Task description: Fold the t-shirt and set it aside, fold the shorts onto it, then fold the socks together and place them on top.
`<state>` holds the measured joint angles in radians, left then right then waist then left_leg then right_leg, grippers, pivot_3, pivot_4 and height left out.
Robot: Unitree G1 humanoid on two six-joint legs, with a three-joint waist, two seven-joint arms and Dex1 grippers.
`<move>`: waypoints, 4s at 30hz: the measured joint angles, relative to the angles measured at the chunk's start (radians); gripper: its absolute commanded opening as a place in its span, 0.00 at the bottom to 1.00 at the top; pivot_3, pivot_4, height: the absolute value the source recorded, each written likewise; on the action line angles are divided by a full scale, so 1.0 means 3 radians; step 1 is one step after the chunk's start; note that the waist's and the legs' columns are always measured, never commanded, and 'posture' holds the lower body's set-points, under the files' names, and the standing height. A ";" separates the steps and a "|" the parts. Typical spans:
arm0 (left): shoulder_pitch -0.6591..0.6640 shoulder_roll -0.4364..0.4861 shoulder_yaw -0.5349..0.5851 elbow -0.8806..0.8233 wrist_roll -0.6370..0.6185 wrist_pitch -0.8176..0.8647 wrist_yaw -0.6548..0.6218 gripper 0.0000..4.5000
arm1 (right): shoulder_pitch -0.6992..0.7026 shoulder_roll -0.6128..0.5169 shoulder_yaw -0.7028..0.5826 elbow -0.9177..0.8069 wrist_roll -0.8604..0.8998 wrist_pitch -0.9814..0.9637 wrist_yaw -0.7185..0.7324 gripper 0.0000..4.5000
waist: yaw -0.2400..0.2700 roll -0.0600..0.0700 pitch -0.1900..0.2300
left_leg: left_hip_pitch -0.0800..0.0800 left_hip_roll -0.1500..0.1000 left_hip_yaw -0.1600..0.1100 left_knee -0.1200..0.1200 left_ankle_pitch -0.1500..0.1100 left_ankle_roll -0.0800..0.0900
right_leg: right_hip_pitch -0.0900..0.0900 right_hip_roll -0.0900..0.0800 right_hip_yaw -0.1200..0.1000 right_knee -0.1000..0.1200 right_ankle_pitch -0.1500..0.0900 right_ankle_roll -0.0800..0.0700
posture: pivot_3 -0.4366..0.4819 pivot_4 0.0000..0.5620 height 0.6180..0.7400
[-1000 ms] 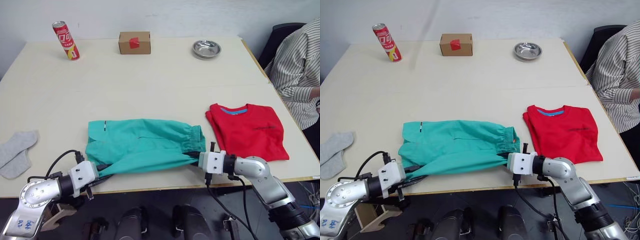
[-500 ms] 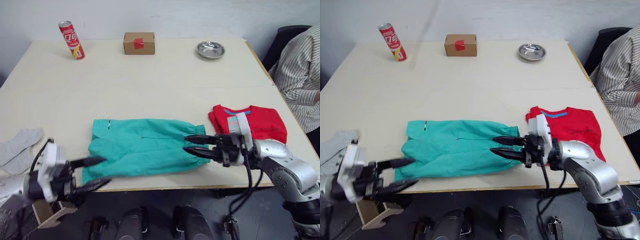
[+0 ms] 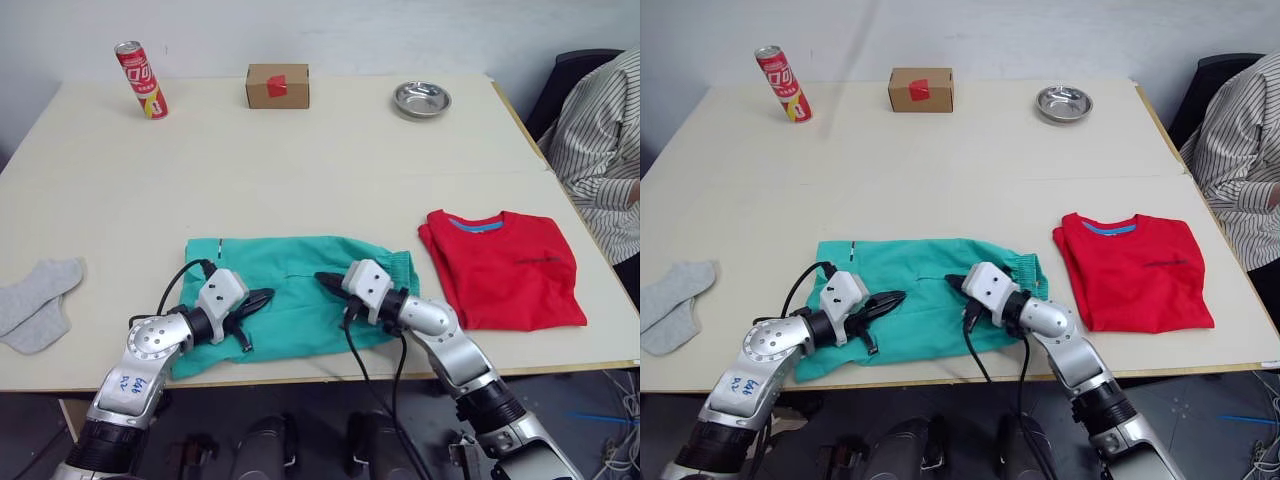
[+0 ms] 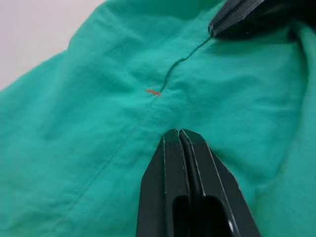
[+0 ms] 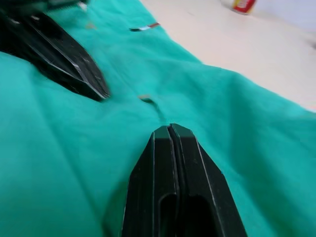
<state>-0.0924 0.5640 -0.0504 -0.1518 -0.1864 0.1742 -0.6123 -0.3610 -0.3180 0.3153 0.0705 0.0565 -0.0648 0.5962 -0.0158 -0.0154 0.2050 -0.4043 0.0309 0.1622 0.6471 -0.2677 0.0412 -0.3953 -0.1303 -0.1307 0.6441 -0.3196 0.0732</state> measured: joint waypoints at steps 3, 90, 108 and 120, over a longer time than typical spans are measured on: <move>0.0072 -0.0100 0.0022 -0.0003 0.0037 0.0029 0.0151 0.01 | 0.0061 -0.0006 -0.0196 0.0192 -0.0001 -0.0159 -0.0107 0.00 | -0.0001 0.0001 -0.0008 | 0.0007 0.0001 -0.0006 -0.0001 0.0001 -0.0003 | 0.0005 0.0000 -0.0001 0.0003 0.0001 -0.0002 | 0.48 0.27 1.00; -0.0840 -0.0458 -0.0213 0.1093 -0.0084 -0.0224 -0.0773 0.00 | 0.1108 0.0038 -0.1271 -0.1546 0.4995 0.2229 -0.3634 1.00 | -0.0055 -0.0022 -0.0086 | 0.0007 0.0010 -0.0016 -0.0038 -0.0004 0.0015 | 0.0012 0.0008 -0.0003 -0.0051 0.0013 -0.0008 | 0.48 0.27 1.00; -0.0811 -0.0441 -0.0042 0.1301 -0.0101 -0.0476 -0.0811 0.00 | 0.0807 0.0734 -0.1152 -0.1112 0.3590 0.2080 -0.3016 0.40 | -0.0120 -0.0024 -0.0130 | 0.0021 0.0012 -0.0015 -0.0072 0.0009 0.0001 | 0.0010 0.0015 -0.0002 -0.0055 0.0010 -0.0020 | 0.48 0.27 1.00; -0.0762 -0.0438 0.0041 0.1059 -0.0152 -0.0337 -0.0729 0.00 | 0.0733 0.0683 -0.1587 -0.1150 0.3284 0.1894 -0.2519 0.00 | -0.0035 0.0018 -0.0094 | -0.0010 0.0000 -0.0015 -0.0073 0.0028 0.0005 | -0.0014 0.0009 -0.0004 -0.0059 0.0010 -0.0013 | 0.48 0.27 1.00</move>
<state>-0.3208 0.4328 -0.0380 0.1661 -0.2319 0.0732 -0.8309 -0.1410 -0.1132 -0.1609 -0.2747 1.0418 0.5035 -0.1596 -0.0263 -0.0099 0.1768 -0.4073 0.0310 0.1576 0.6253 -0.2594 0.0426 -0.3996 -0.1277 -0.1318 0.6262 -0.3166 0.0694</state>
